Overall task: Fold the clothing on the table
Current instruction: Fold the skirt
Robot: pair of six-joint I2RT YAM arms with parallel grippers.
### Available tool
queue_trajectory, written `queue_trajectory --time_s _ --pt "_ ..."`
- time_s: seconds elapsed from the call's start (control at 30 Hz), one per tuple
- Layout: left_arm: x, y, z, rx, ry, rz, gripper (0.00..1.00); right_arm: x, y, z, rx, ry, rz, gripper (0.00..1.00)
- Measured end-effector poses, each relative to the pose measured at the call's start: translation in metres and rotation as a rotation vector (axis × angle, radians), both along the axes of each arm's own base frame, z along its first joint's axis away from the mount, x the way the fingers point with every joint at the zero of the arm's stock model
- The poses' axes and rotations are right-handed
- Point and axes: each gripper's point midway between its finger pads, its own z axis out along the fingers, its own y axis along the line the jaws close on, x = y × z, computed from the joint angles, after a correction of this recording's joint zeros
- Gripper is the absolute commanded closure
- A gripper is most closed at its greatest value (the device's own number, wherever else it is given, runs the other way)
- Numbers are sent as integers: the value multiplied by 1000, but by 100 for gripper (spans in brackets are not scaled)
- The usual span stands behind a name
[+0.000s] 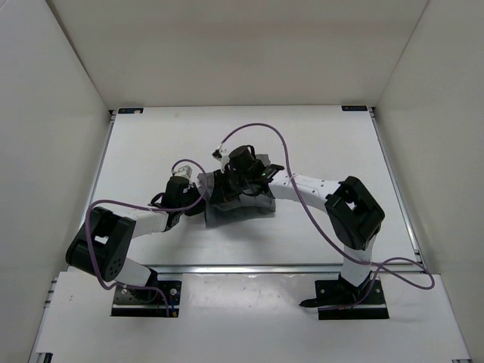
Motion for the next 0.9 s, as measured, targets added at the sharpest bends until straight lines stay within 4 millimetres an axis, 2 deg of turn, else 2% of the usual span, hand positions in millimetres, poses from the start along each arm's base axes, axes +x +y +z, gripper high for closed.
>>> queue_trajectory --time_s 0.47,0.57,0.7,0.8,0.9 --pt "1 2 0 -4 2 11 100 -31 14 -39 -79 49 69 100" --pt "0 5 0 -5 3 17 100 -33 16 -41 -97 51 78 100" --pt "-2 6 0 -9 -1 16 99 -25 24 -42 -107 35 86 100" --pt "-3 7 -1 -12 -6 18 98 -23 25 -45 -121 40 94 84" --pt "-4 8 -1 -15 -5 19 96 -24 22 -49 -144 40 99 81"
